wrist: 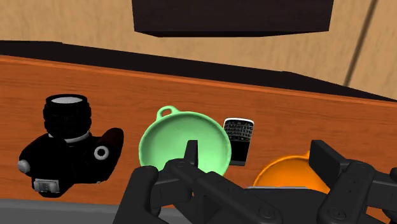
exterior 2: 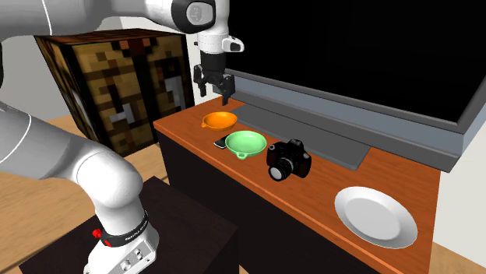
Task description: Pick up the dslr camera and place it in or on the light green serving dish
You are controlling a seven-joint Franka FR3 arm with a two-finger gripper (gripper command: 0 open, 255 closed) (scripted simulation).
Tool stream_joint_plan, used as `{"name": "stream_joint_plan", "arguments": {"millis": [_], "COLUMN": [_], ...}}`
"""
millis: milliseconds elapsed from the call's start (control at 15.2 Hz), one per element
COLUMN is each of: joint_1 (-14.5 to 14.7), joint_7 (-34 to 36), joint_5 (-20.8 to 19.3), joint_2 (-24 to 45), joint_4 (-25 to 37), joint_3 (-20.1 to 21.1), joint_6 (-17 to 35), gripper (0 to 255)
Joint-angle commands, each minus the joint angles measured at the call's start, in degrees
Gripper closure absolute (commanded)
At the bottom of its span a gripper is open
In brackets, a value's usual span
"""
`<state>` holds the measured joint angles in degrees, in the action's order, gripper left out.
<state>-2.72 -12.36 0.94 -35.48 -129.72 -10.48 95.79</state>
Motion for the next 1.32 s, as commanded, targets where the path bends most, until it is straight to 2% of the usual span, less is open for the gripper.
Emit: {"name": "stream_joint_plan", "arguments": {"millis": [0, 660, 1254], "joint_1": [-0.5, -3.0, -6.6], "joint_7": [-2.4, -14.2, -25.7], "joint_5": [-0.9, -2.6, 1.0], "joint_2": [3.2, 20.1, 39.2], "joint_4": [1.4, 9.5, 22.1], "joint_3": [-2.1, -12.0, -18.6], "joint_6": [0.7, 4.0, 4.8], "gripper": [0, 0, 0]}}
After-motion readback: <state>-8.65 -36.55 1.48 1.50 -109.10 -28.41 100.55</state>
